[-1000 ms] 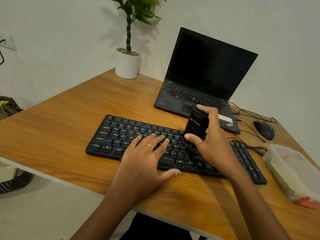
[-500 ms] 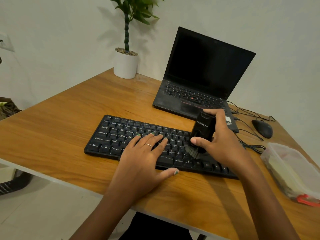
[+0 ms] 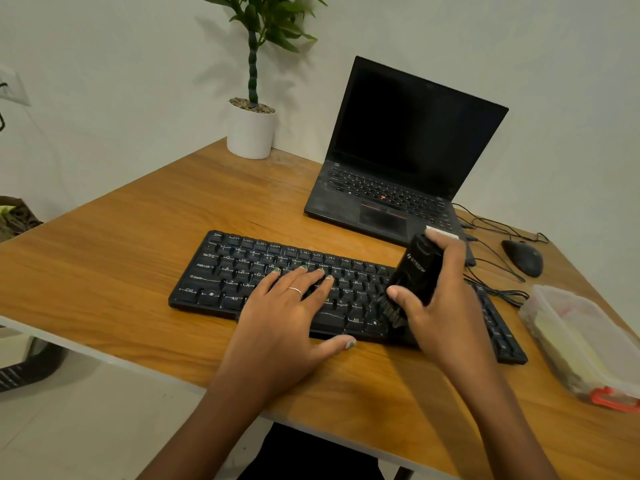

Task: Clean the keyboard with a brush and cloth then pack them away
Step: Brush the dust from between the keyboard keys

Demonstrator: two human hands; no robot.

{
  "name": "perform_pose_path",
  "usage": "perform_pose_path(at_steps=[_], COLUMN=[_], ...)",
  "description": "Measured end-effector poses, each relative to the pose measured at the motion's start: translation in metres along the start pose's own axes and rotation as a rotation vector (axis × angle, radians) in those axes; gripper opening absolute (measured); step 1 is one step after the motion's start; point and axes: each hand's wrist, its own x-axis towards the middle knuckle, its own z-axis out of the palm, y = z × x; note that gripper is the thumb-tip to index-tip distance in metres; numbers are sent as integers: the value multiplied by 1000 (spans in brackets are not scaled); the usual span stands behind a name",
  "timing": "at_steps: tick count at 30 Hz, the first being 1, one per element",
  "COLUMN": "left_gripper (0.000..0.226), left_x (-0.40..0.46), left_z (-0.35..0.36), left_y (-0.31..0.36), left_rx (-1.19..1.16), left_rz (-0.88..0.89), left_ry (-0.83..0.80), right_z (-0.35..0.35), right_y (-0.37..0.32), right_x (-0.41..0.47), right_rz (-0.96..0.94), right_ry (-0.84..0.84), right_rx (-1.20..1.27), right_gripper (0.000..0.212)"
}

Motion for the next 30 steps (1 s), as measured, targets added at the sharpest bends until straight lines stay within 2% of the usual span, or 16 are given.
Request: perform_pose_path(at_steps=[4,8,10,15,20,25,30], left_gripper=[82,81,81,82,81,82,81], left_x=[0,-1,-1,-1,-1,0,-1], left_z=[0,0,0,0,0,-1,0], left_y=[-1,-1,0,-1,-1,0,0], left_rx=[-12,2,-4,-1,2,-4,16], left_rz=[2,7,-1,7,8,5,10], left_ry=[8,5,1,4,7,-1,12], right_z=[0,-9,-9,2,2,1,3], right_y=[-3,5,4,-2,0,-4,-5], right_x=[-11,-2,-4,-16,-7,-14,-8], right_rz=[-34,22,34,-9,9,-10,4], right_ry=[-123,-24,3,-118,55,-83,-26], right_rx=[13,-33,25,68,-13,66,70], right_gripper=[76,74,73,75,75,74,73])
